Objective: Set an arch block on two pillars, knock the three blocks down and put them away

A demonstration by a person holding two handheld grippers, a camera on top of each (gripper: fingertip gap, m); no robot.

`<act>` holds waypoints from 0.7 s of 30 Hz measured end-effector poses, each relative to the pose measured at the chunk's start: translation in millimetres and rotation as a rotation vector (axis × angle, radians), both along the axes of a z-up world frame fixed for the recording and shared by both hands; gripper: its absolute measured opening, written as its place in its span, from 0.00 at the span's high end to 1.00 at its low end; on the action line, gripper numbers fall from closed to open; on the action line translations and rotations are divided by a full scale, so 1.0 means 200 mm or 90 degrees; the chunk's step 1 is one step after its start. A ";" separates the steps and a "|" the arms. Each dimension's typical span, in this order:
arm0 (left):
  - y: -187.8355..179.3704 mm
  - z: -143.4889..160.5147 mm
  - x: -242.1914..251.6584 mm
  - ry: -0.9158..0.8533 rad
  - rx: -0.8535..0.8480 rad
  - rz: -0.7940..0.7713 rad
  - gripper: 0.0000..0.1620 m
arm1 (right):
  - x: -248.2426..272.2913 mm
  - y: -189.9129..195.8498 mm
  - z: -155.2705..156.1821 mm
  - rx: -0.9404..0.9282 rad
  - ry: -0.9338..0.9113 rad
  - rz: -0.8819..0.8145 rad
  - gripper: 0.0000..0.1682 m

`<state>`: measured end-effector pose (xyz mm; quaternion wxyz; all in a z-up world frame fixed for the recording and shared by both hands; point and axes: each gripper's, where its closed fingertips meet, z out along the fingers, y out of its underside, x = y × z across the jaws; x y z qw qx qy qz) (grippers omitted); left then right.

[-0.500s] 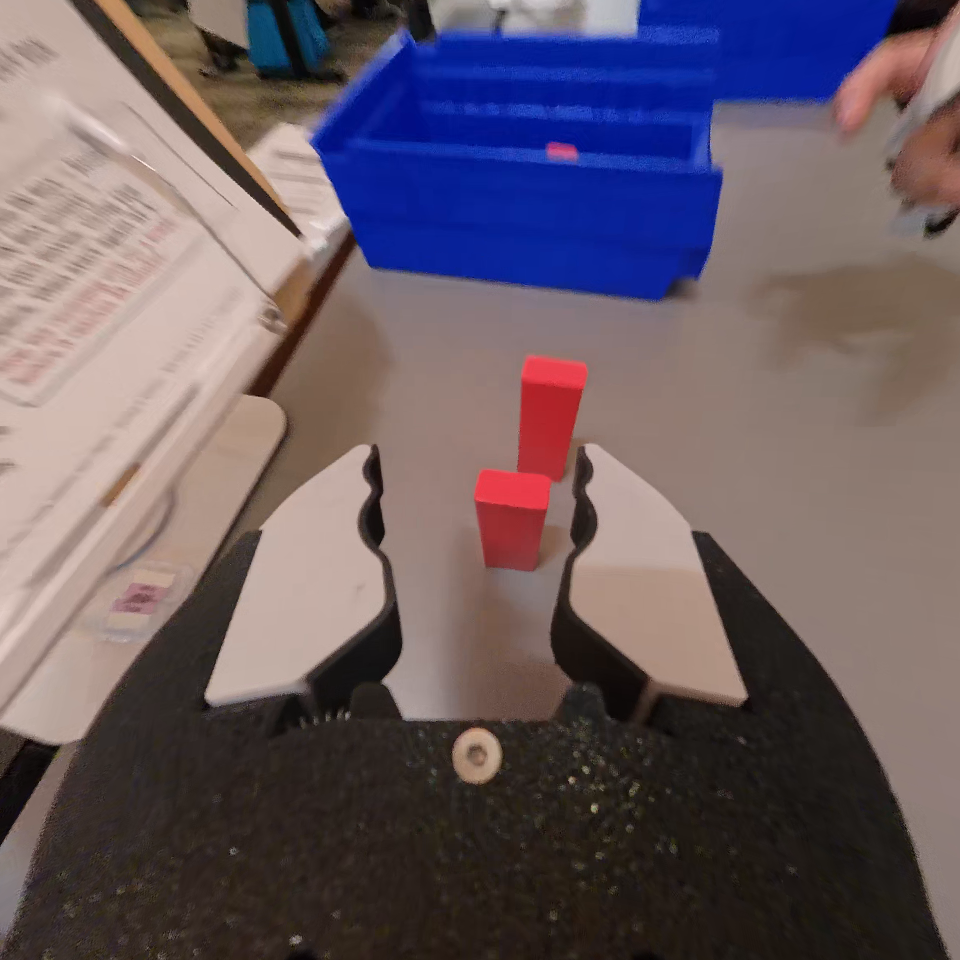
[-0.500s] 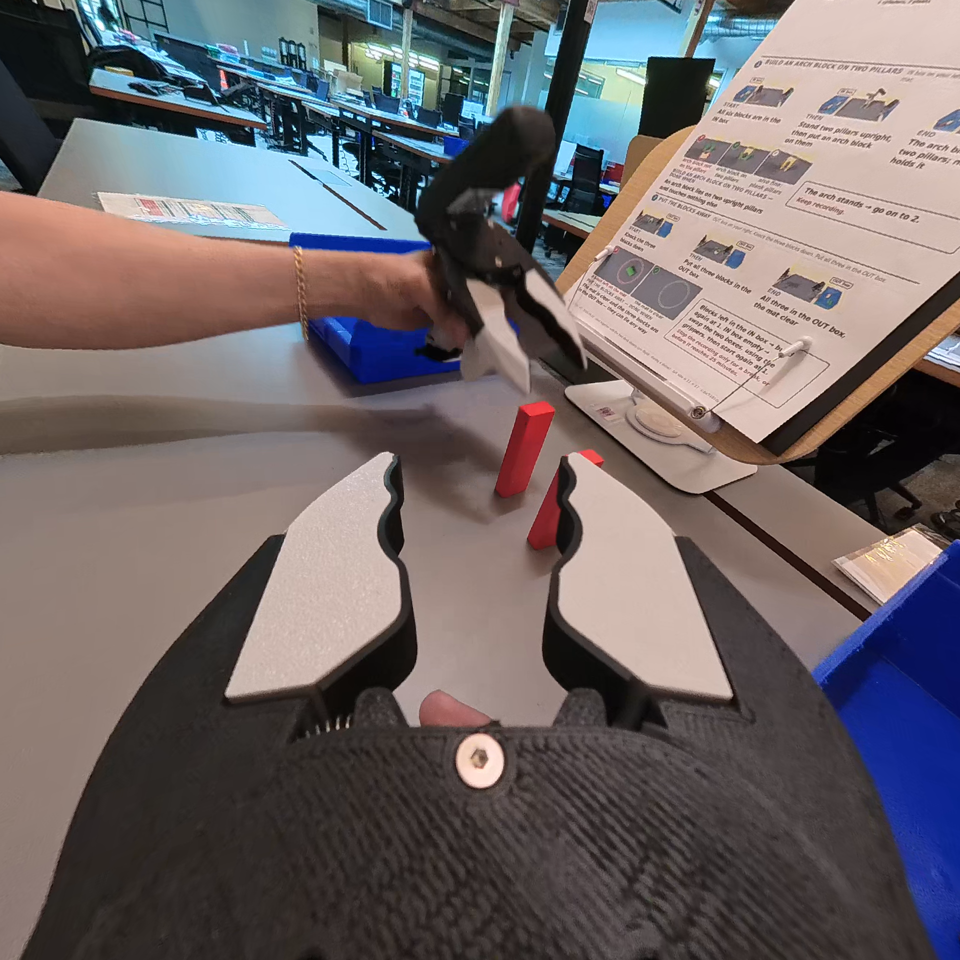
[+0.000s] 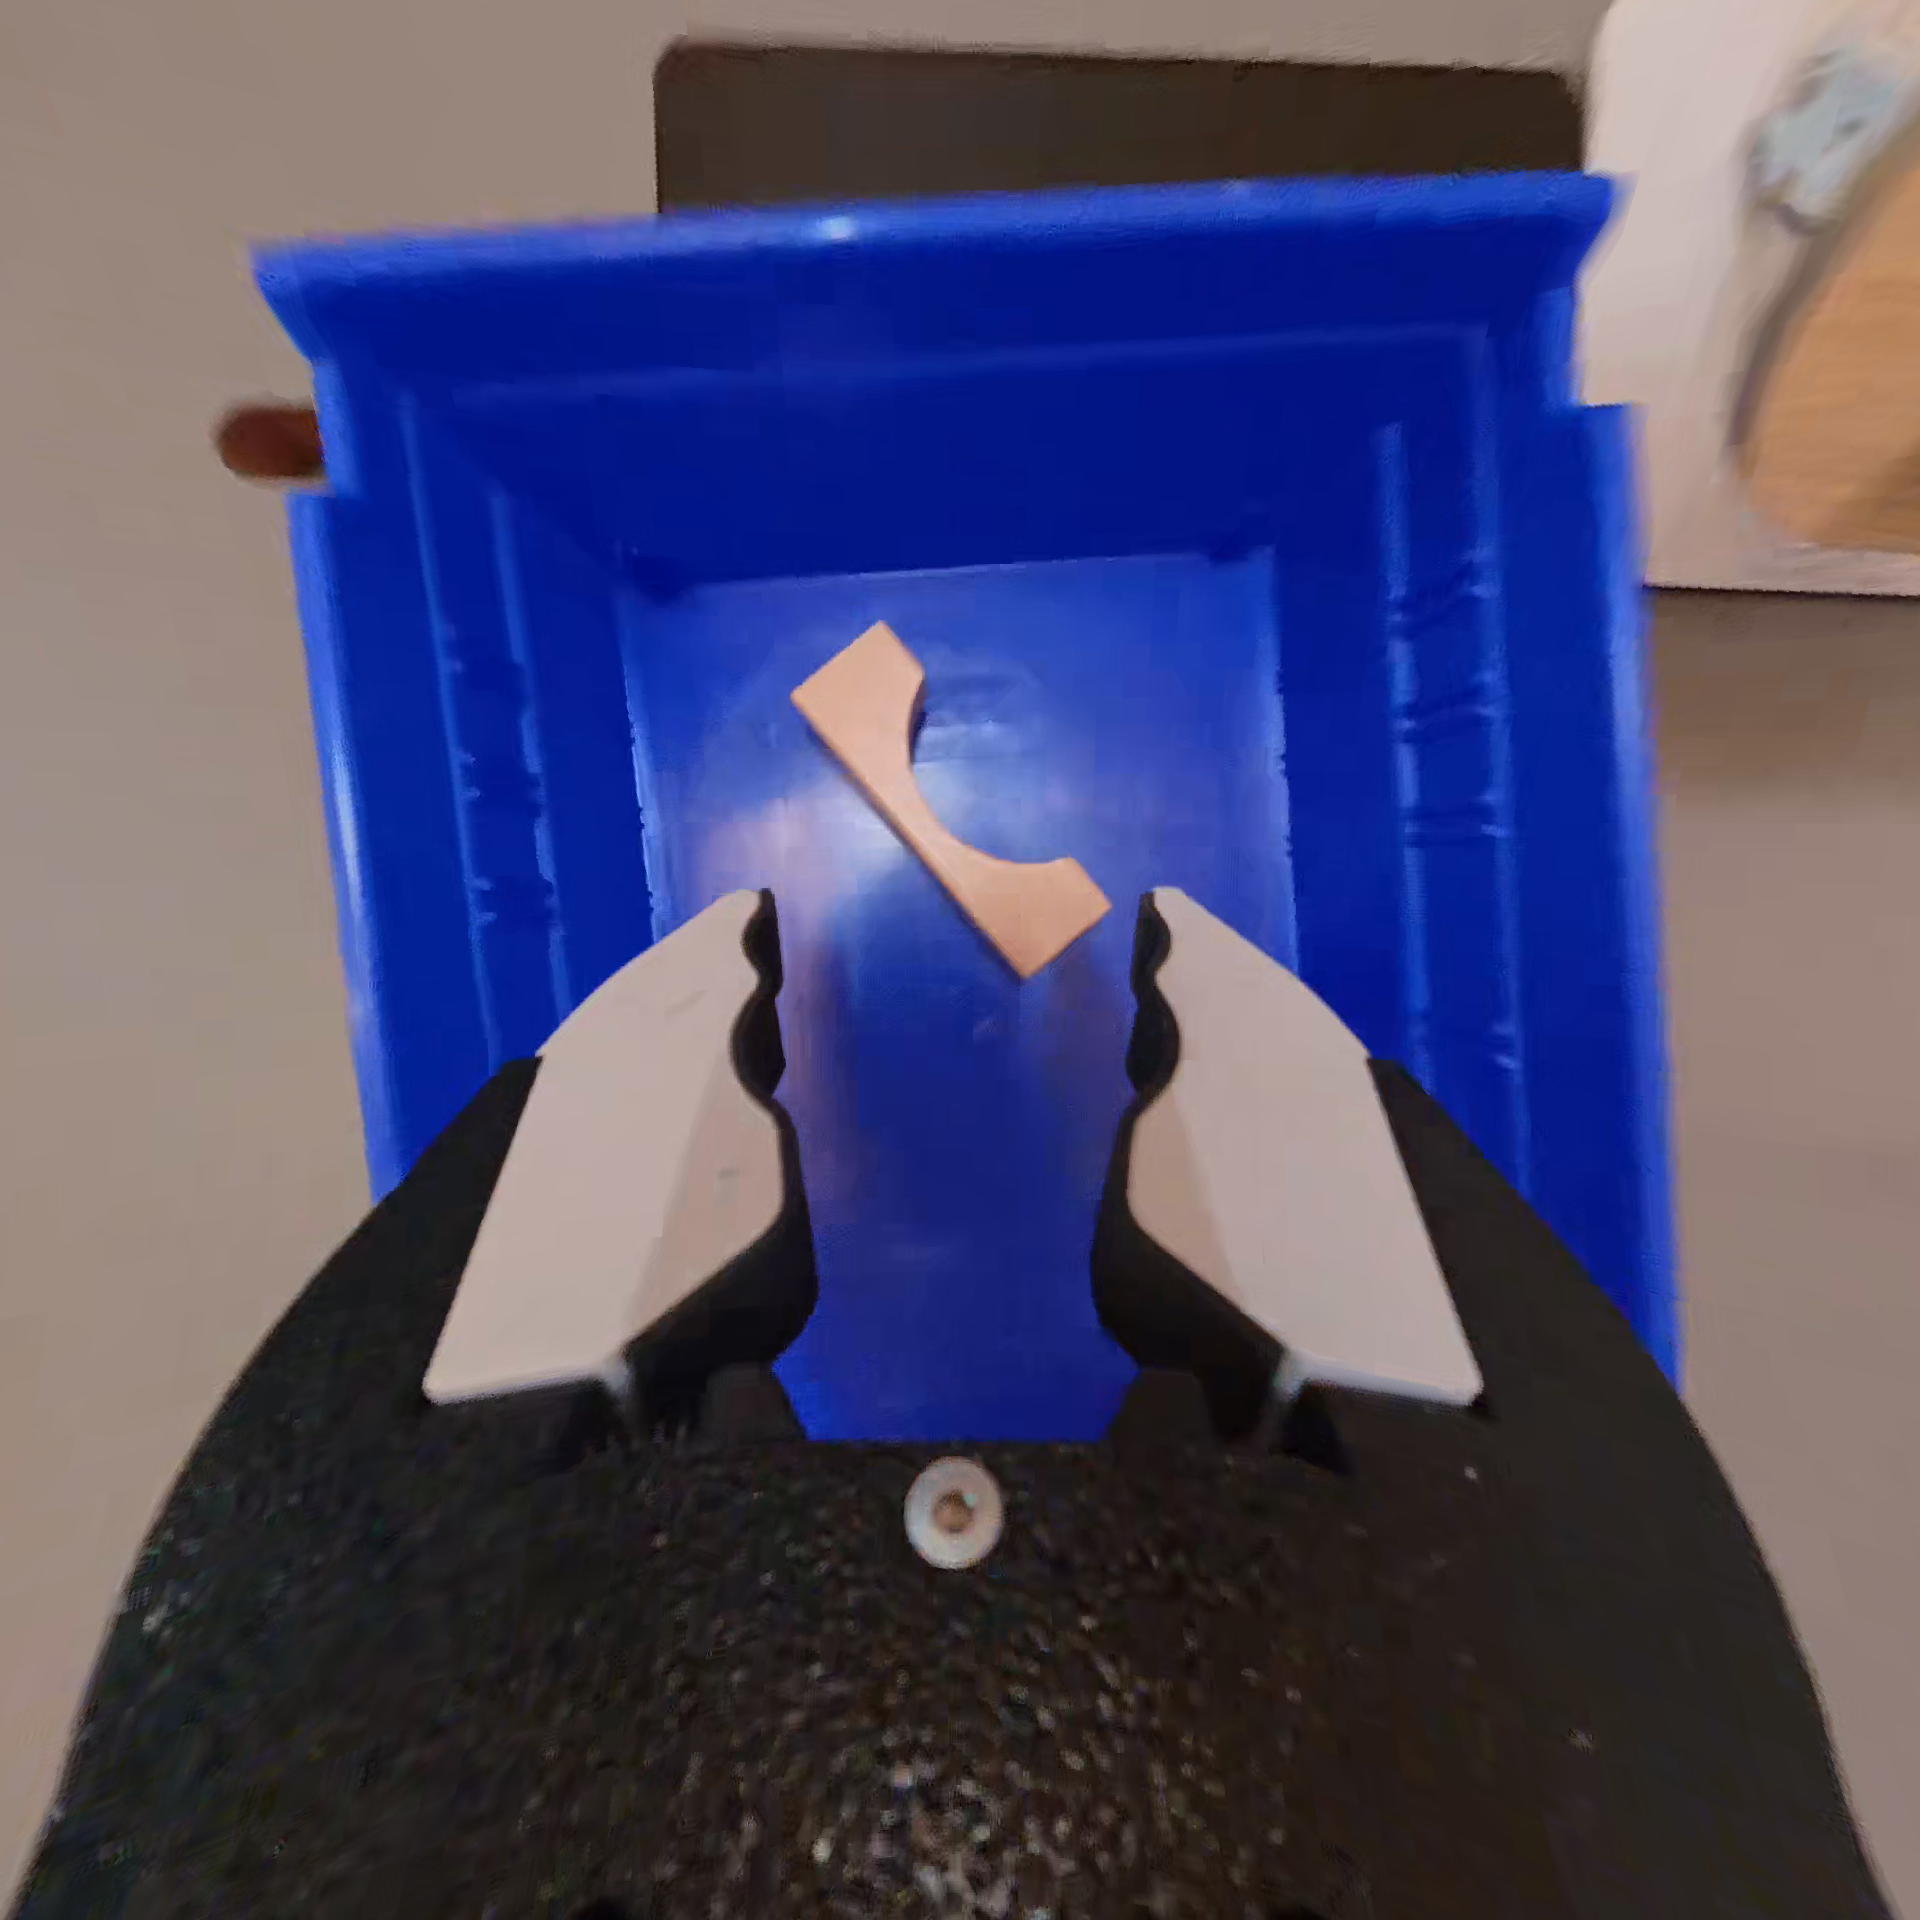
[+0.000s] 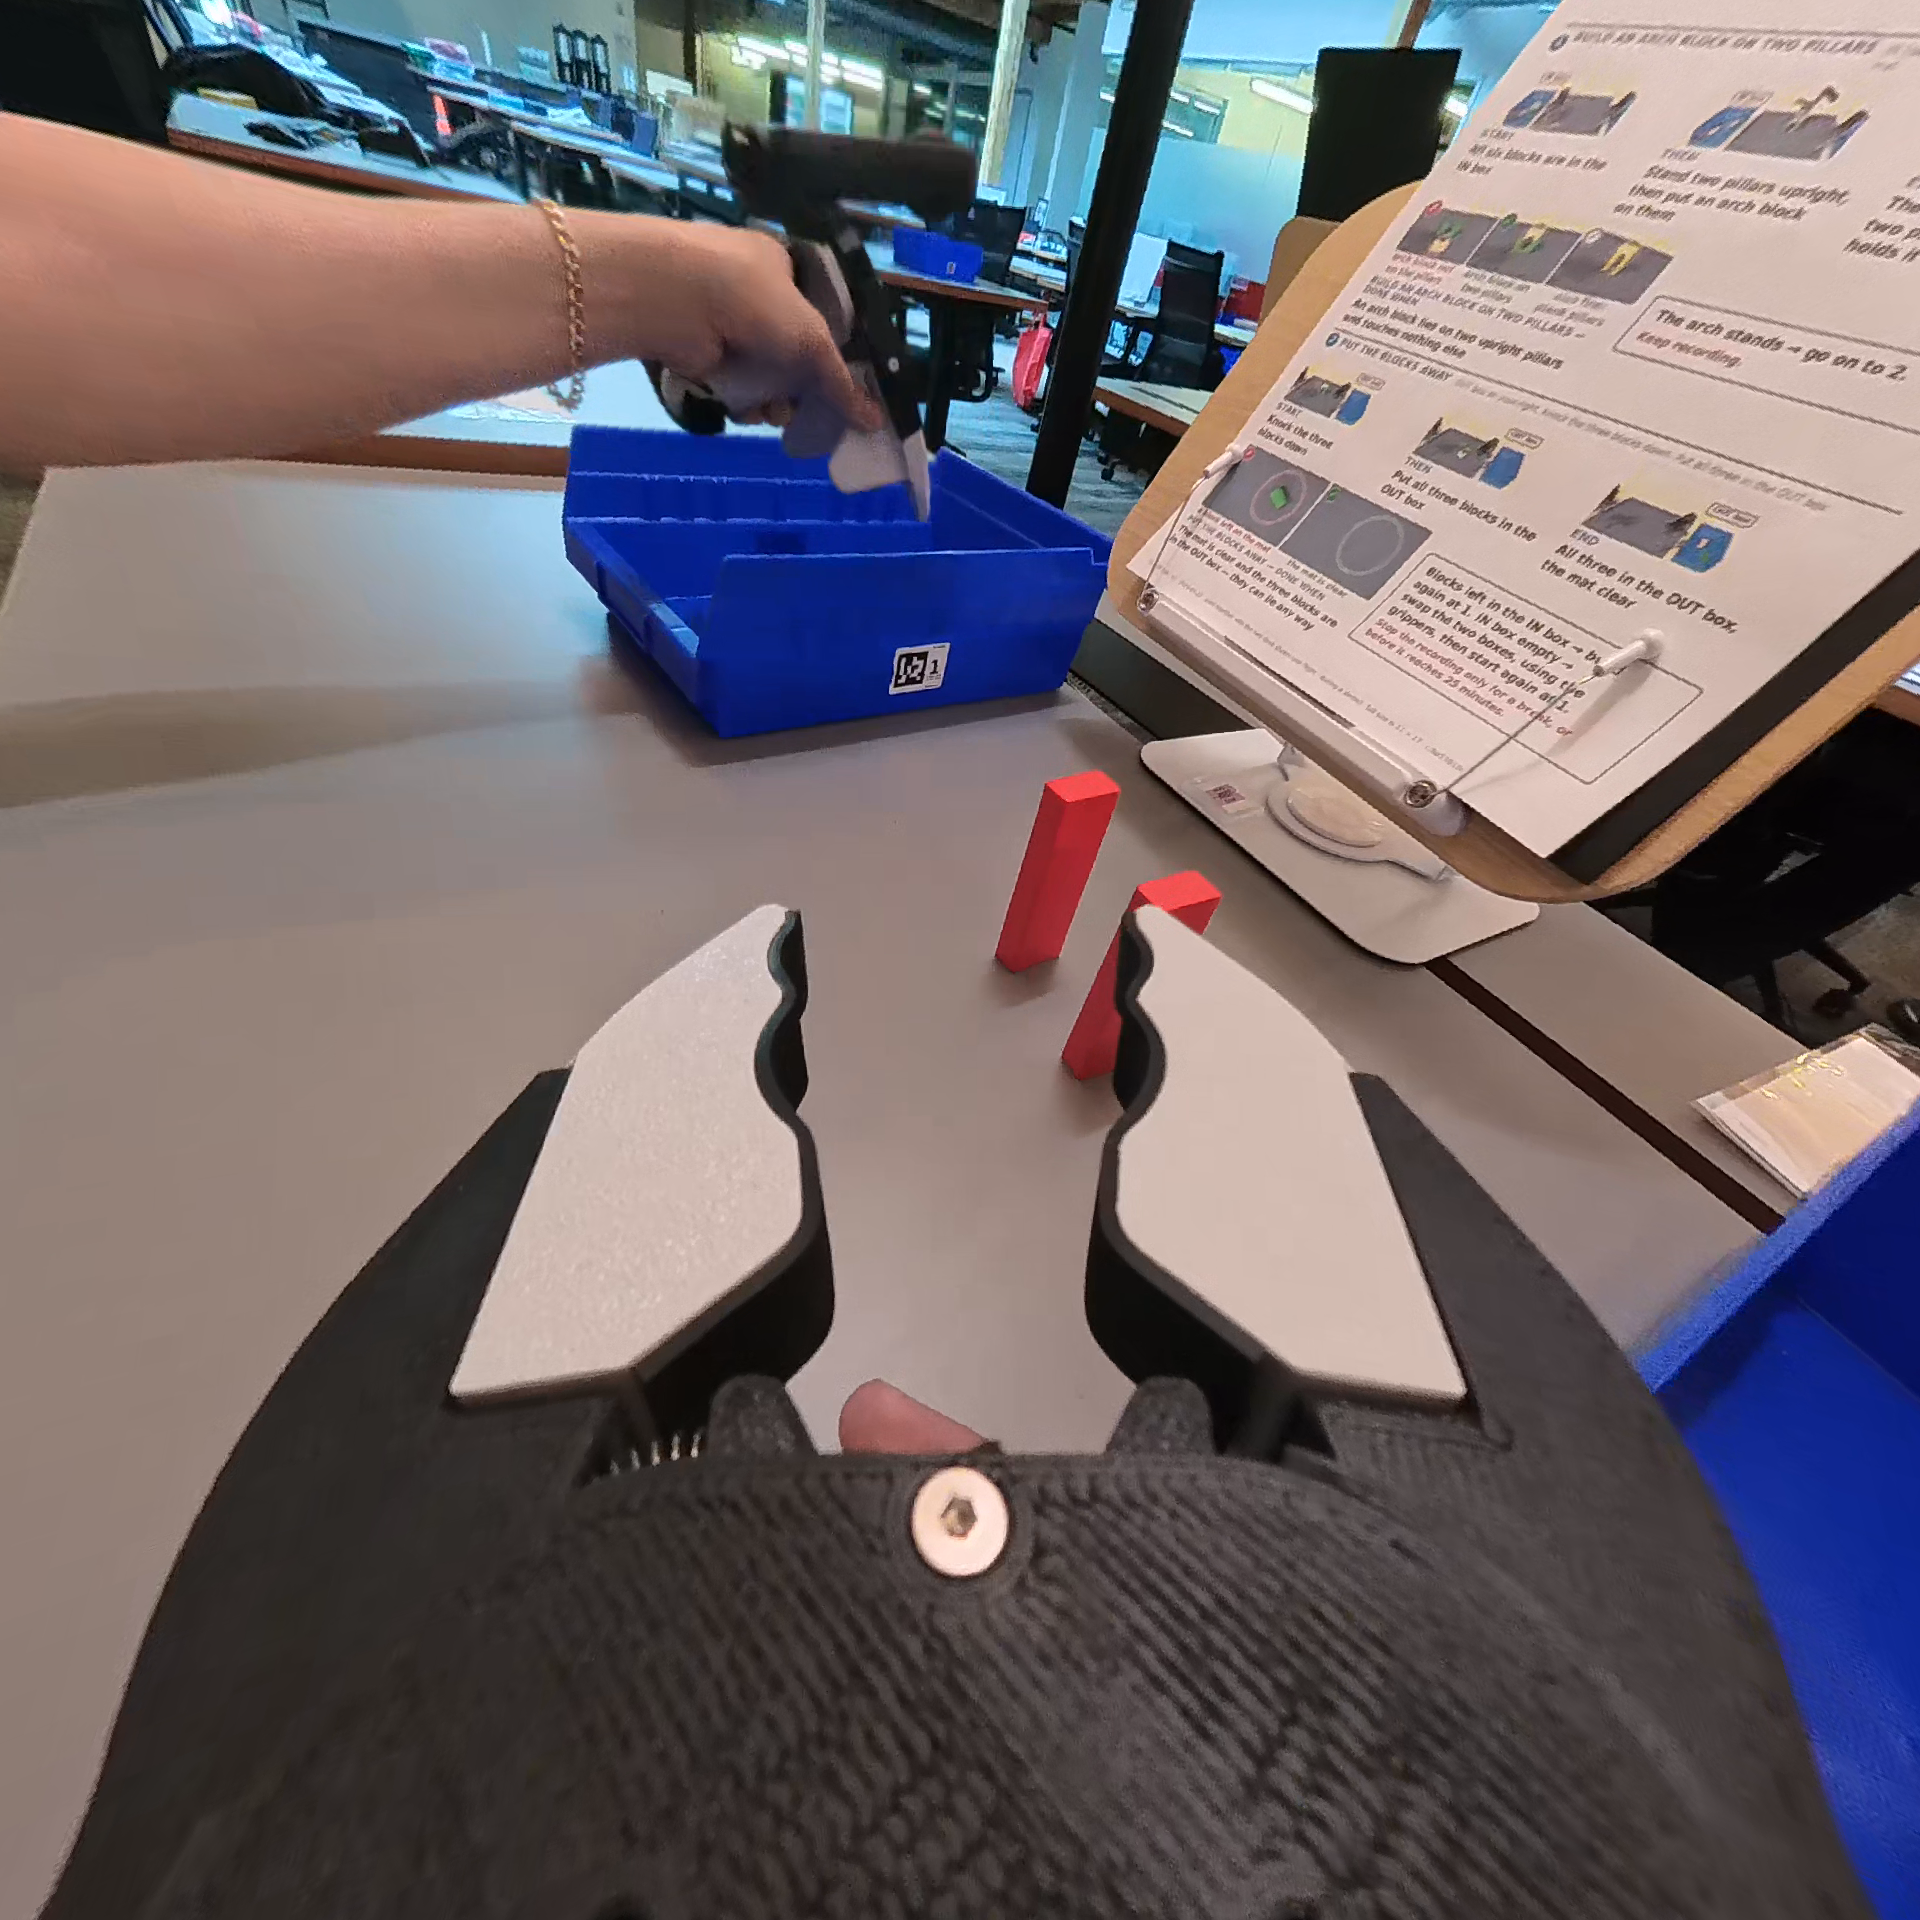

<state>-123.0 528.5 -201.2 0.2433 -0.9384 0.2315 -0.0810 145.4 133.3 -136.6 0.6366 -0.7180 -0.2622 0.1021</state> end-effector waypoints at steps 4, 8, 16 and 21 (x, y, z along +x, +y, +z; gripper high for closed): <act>0.05 -0.20 -0.03 -0.029 -0.085 0.051 0.62 | -0.01 0.02 -0.01 -0.003 -0.012 0.002 0.66; 0.12 -0.27 -0.03 -0.034 -0.091 0.089 0.64 | 0.00 0.04 -0.02 -0.008 -0.006 0.004 0.66; 0.15 -0.42 -0.03 0.007 -0.123 0.100 0.71 | -0.01 0.07 -0.06 -0.022 0.006 0.013 0.66; 0.14 -0.42 -0.03 0.007 -0.107 0.068 0.86 | -0.01 0.07 -0.07 -0.024 0.007 0.013 0.66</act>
